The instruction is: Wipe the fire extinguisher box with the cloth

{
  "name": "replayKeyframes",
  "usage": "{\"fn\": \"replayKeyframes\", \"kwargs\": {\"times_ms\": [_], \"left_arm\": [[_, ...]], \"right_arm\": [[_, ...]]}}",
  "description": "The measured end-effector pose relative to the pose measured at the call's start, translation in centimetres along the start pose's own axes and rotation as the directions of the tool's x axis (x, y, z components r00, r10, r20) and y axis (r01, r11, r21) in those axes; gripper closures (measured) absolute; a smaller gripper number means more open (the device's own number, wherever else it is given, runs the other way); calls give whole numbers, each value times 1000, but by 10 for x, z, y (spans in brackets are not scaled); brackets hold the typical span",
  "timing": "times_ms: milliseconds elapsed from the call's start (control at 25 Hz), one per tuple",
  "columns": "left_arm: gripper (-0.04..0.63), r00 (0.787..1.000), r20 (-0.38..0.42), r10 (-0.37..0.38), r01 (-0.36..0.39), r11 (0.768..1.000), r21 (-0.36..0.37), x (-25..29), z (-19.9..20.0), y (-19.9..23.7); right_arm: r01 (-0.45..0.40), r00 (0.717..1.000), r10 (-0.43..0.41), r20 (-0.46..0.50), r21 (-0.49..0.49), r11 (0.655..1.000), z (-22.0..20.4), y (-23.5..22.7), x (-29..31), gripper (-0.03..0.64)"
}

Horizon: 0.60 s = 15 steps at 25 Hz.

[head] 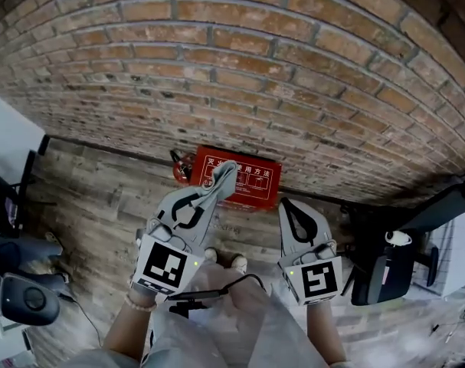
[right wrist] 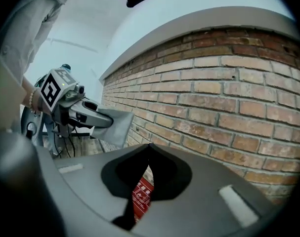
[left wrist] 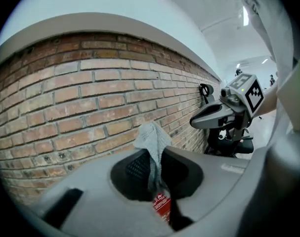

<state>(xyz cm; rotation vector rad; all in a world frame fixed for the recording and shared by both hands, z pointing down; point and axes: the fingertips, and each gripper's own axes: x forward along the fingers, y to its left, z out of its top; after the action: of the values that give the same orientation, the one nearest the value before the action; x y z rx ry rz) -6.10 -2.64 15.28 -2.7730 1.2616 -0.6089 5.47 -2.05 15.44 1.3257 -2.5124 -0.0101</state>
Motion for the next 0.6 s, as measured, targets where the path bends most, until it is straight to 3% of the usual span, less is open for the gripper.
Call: {"fn": "replayKeyframes", "kwargs": {"times_ms": [200,600], "left_arm": [[581,999,38,-3,1,999,52,-17,24,-8],[581,993,114,5,-11,998,58,-34,51,-11]], "right_arm": [[-5,1000,5,27,10,1000,17,1,-12,608],[-20,996,24,82,-50,999,52,5,-19,609]]}}
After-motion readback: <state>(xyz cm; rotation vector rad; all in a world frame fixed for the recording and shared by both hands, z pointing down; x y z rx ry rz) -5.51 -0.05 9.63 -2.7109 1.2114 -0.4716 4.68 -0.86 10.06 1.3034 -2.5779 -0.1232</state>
